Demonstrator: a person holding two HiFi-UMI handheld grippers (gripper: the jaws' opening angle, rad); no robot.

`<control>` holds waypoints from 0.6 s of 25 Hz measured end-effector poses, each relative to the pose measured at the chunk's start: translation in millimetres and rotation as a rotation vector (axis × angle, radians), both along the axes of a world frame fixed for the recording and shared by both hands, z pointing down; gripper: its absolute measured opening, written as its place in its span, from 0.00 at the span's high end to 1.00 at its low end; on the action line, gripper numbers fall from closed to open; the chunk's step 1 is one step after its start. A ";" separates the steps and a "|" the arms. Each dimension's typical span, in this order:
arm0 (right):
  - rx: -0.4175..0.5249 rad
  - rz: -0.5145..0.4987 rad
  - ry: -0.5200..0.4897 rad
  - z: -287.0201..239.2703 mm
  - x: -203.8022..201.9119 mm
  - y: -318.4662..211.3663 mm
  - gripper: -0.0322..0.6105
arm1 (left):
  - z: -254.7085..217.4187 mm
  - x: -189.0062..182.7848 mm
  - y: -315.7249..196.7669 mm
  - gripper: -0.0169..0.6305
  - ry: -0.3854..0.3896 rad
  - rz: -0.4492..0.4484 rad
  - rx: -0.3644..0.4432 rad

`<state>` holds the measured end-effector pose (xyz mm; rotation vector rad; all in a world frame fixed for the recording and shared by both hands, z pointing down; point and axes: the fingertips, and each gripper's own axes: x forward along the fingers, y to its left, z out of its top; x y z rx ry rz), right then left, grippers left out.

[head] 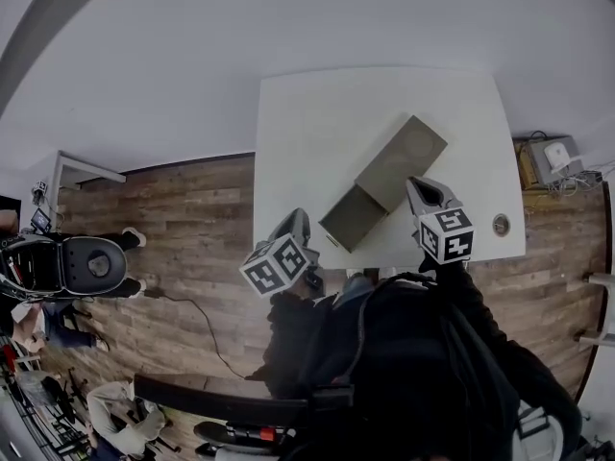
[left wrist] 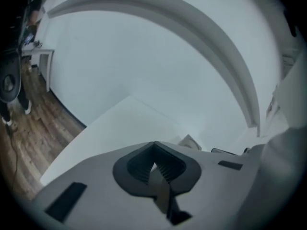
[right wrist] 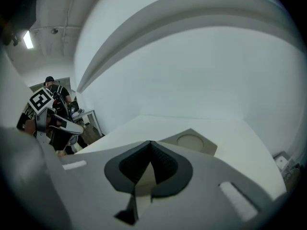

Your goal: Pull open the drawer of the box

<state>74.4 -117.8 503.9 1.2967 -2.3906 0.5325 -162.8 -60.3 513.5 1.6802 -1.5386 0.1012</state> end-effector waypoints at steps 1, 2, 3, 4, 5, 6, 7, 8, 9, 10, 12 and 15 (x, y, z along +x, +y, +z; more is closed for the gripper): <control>0.035 0.015 -0.015 -15.8 3.6 -4.7 0.96 | -16.7 8.1 -13.0 0.97 -0.033 0.029 0.049; 0.073 0.028 -0.030 -32.7 6.9 -9.3 0.96 | -33.1 18.0 -25.5 0.97 -0.058 0.059 0.099; 0.113 0.040 -0.044 -50.4 9.8 -13.5 0.96 | -49.4 29.1 -37.0 0.97 -0.077 0.088 0.148; 0.153 0.050 -0.059 -68.4 12.5 -16.8 0.96 | -65.6 40.8 -47.3 0.97 -0.094 0.115 0.197; 0.192 0.060 -0.074 -86.3 15.2 -18.9 0.96 | -81.6 52.7 -56.1 0.97 -0.112 0.141 0.245; 0.230 0.068 -0.086 -103.5 18.1 -19.8 0.96 | -97.4 64.3 -63.4 0.97 -0.131 0.164 0.293; 0.267 0.077 -0.095 -119.9 21.1 -19.4 0.96 | -113.0 75.4 -69.1 0.97 -0.153 0.184 0.340; 0.303 0.084 -0.099 -135.1 24.3 -18.0 0.96 | -128.2 85.7 -73.2 0.97 -0.174 0.199 0.386; 0.337 0.091 -0.098 -148.9 27.6 -15.8 0.96 | -142.6 95.1 -75.9 0.97 -0.194 0.210 0.431; 0.368 0.098 -0.093 -160.9 31.0 -13.2 0.96 | -155.6 103.6 -77.5 0.97 -0.209 0.217 0.473; 0.412 0.106 -0.087 -179.2 37.3 -8.0 0.96 | -174.5 119.6 -78.5 0.97 -0.220 0.235 0.534; 0.441 0.104 -0.089 -195.1 42.1 -1.5 0.96 | -185.6 139.3 -77.9 0.97 -0.198 0.270 0.567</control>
